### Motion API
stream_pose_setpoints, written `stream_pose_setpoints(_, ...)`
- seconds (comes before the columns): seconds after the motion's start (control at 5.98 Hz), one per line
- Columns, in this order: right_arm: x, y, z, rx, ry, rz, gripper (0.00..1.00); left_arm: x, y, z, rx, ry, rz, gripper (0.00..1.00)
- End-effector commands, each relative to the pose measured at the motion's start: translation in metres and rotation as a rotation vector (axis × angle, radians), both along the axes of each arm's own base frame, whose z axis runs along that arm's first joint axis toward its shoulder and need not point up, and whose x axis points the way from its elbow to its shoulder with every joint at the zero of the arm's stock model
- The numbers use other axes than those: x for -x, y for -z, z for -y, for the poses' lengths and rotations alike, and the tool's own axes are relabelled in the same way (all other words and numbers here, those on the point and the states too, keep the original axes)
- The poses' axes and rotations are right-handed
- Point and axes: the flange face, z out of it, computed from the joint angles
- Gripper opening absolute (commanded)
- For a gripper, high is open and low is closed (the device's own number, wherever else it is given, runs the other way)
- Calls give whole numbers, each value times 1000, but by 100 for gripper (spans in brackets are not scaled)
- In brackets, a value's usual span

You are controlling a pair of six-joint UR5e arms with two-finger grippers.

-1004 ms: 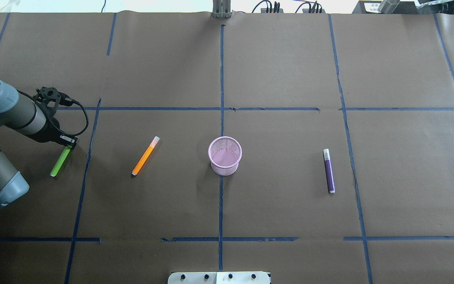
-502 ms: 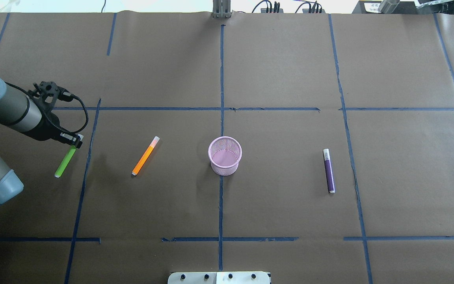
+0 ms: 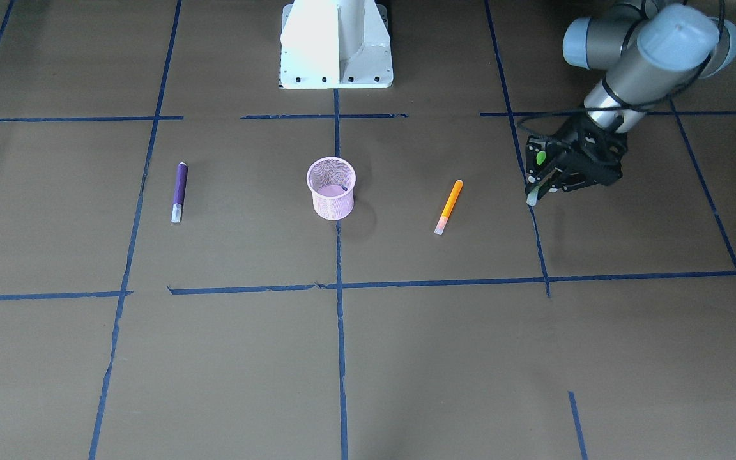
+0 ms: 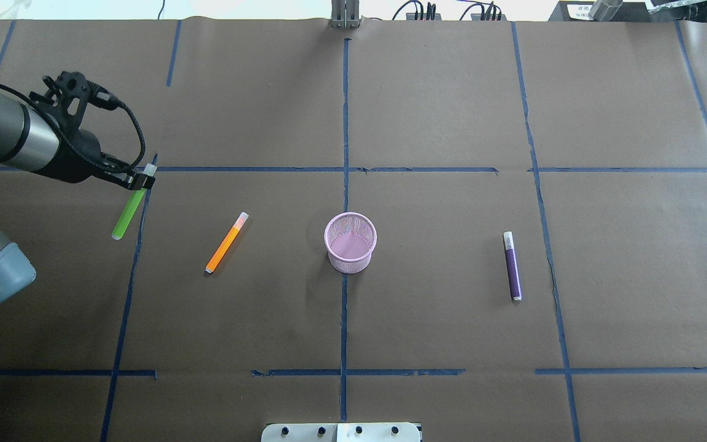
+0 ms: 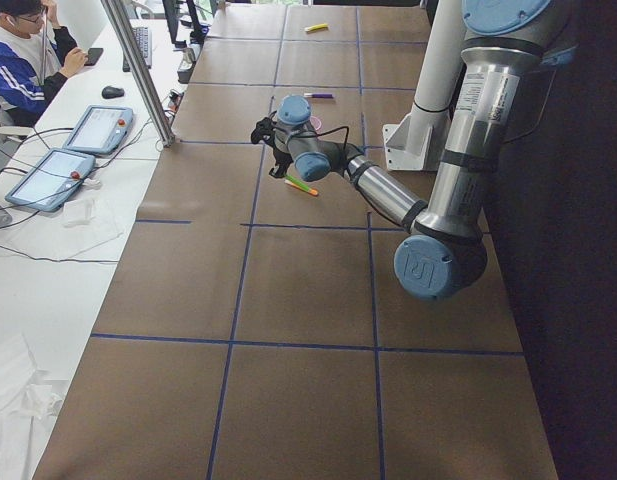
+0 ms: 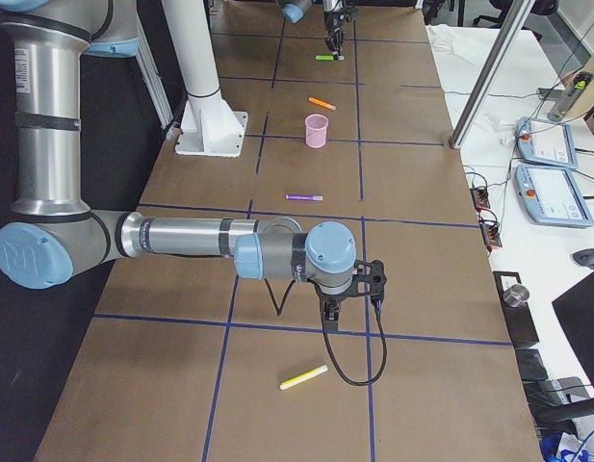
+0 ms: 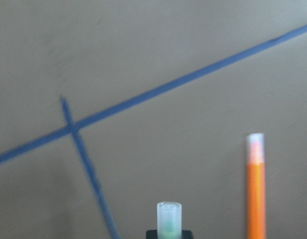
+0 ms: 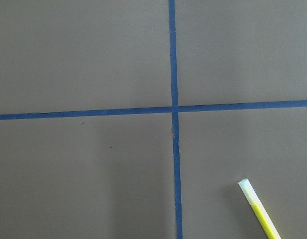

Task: Collect pens into pen holder
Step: 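Lift the green marker upright with the left gripper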

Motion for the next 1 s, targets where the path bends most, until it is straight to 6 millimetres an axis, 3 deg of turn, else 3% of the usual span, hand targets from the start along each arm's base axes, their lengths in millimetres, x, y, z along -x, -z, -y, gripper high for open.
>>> stream_pose_setpoints(0.0, 14, 1, 3, 0, 28, 0, 100, 23, 66, -8, -203, 177, -83, 0)
stream_pose_setpoints(0.17, 15, 3, 3, -5, 31, 2, 100, 37, 87, -19, -220, 258, -202, 0)
stream_pose_setpoints(0.33, 15, 11, 4, -21, 32, 14, 100, 24, 94, -31, -271, 354, -280, 0)
stream_pose_setpoints(0.5, 16, 12, 4, -26, 36, 18, 100, -29, 107, -69, -333, 420, -380, 0)
stream_pose_setpoints(0.84, 16, 12, 4, -29, 39, 18, 100, -103, 127, -125, -360, 437, -536, 0)
